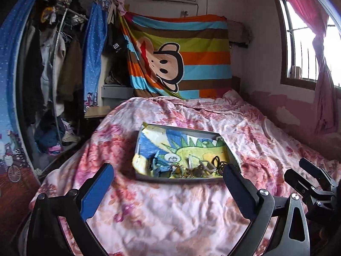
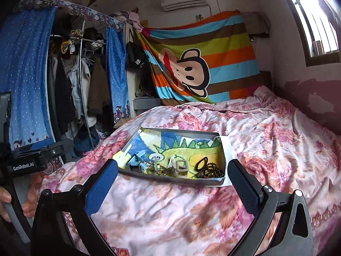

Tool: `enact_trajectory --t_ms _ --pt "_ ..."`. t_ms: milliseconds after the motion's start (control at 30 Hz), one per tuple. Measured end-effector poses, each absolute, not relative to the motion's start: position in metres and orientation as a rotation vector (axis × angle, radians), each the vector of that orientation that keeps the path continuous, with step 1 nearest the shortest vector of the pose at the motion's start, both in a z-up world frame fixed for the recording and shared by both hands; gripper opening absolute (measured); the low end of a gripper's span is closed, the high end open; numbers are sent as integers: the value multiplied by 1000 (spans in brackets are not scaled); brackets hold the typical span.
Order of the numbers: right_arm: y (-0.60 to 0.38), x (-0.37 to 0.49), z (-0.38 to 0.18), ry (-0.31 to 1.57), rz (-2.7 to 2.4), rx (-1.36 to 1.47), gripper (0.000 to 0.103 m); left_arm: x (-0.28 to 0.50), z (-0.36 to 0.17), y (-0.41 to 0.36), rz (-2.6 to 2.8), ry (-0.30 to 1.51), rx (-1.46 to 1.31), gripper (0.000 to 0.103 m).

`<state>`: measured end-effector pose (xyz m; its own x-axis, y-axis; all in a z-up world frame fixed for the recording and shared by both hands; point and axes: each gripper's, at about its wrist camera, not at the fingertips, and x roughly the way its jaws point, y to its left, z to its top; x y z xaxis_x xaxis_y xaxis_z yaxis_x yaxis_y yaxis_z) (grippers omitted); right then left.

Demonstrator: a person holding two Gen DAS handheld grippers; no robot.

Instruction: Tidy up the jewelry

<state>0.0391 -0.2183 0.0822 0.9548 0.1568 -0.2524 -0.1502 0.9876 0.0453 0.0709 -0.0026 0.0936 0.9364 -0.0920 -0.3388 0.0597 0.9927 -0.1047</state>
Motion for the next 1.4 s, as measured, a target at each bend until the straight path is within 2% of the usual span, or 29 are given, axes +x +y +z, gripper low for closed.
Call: enact_trajectory --t_ms 600,1400 --pt "-221 51 53 323 119 14 101 60 46 8 -25 385 -58 103" --pt "-219 54 43 343 117 -3 101 57 39 9 -15 385 -47 103"
